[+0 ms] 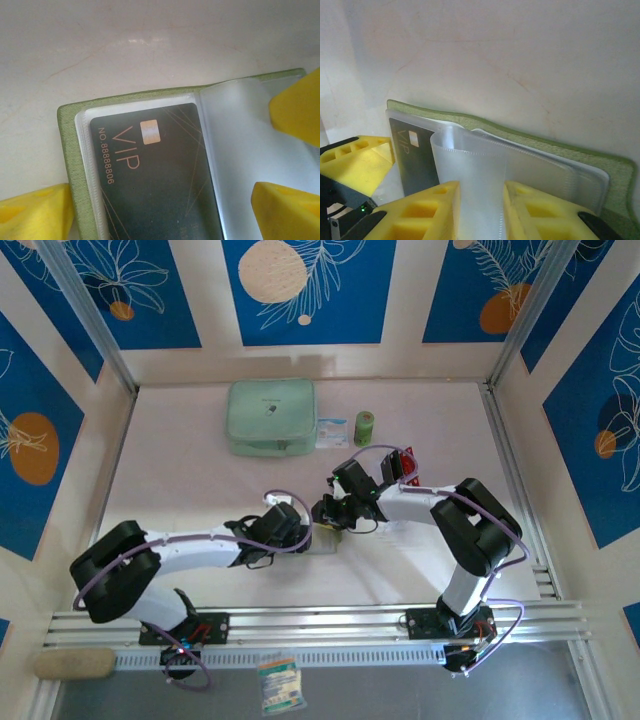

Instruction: Put the credit cards into the card holder

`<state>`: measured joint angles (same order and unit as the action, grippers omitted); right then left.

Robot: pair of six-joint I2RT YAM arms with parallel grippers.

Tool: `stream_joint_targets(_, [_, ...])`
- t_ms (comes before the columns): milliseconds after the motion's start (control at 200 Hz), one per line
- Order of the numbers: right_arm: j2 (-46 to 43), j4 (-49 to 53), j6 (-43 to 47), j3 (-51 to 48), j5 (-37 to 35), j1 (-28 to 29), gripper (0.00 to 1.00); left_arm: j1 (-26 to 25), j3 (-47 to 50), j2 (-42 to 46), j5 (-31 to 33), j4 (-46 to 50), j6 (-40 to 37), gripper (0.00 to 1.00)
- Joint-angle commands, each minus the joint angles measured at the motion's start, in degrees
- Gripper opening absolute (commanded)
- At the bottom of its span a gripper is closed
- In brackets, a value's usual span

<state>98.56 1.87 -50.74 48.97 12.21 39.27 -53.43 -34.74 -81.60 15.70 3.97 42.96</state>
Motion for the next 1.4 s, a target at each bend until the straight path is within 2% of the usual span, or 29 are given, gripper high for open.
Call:
stream_joint_targets(0, [-1.8, -1.8, -1.6, -0.9, 3.4, -0.2, 0.28, -0.5, -0.2, 3.2, 1.8, 1.9, -0.8, 0.91])
stream_joint_targets(340, [-3.1, -2.4, -3.7, -0.2, 4.1, 1.4, 0.30, 0.0, 0.5, 13.2, 6.6, 6.7, -0.9, 0.96])
stream_joint_targets(570, [-1.5, -1.7, -4.4, 2.6, 3.5, 3.2, 0.39, 0.8, 3.1, 18.9, 9.1, 8.6, -0.3, 0.97])
stream_joint_targets(670, [0.1, -1.4, -4.7, 4.2, 3.4, 3.9, 0.40, 1.1, 4.3, 20.5, 9.5, 8.8, 0.1, 0.97])
stream_joint_targets(795, [2.2, -1.4, -5.1, 6.2, 3.4, 4.7, 0.40, 1.4, 5.5, 21.7, 9.6, 9.2, 0.5, 0.97])
stream_joint_targets(990, [5.4, -0.8, -5.5, 9.1, 3.3, 5.6, 0.46, 1.6, 6.9, 22.7, 9.7, 9.1, 0.9, 0.97])
stream_joint_targets(1390, [8.9, -2.2, -7.1, 10.2, 3.7, 6.0, 0.47, 1.9, 8.5, 21.7, 8.9, 7.9, 1.1, 0.97])
